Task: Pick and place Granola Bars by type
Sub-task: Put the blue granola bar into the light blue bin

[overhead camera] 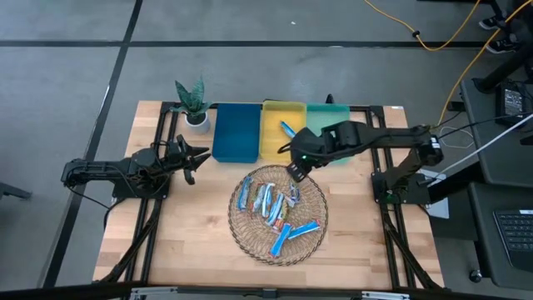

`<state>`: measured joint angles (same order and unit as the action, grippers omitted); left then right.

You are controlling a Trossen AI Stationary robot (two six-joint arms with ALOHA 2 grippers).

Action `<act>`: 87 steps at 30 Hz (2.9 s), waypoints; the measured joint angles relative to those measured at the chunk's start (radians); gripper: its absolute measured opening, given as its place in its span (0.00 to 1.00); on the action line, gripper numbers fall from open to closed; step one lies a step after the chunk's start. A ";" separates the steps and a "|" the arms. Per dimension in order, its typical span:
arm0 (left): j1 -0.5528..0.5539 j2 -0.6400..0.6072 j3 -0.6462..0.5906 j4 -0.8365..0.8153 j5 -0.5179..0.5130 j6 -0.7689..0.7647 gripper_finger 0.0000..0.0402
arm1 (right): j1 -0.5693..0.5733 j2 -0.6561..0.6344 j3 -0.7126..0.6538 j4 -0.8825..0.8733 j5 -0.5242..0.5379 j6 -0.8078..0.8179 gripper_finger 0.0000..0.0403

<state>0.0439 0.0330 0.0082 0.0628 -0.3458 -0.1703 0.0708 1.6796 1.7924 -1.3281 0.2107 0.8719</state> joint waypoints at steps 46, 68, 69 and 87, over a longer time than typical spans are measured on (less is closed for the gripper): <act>0.000 0.000 0.000 -0.003 0.024 0.035 0.26 | 0.030 0.207 -0.459 0.432 -0.117 0.282 0.80; 0.000 0.000 0.000 -0.004 0.037 0.027 0.26 | 0.015 0.207 -0.607 0.627 -0.088 0.355 0.63; 0.000 0.000 0.000 -0.004 0.037 0.027 0.26 | 0.015 0.207 -0.607 0.626 -0.088 0.355 0.59; 0.000 0.000 0.000 -0.004 0.038 0.026 0.26 | 0.015 0.207 -0.548 0.624 -0.102 0.309 0.20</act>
<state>0.0438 0.0330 0.0082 0.0586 -0.3080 -0.1444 0.0860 1.8862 1.2443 -0.7042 0.1086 1.1812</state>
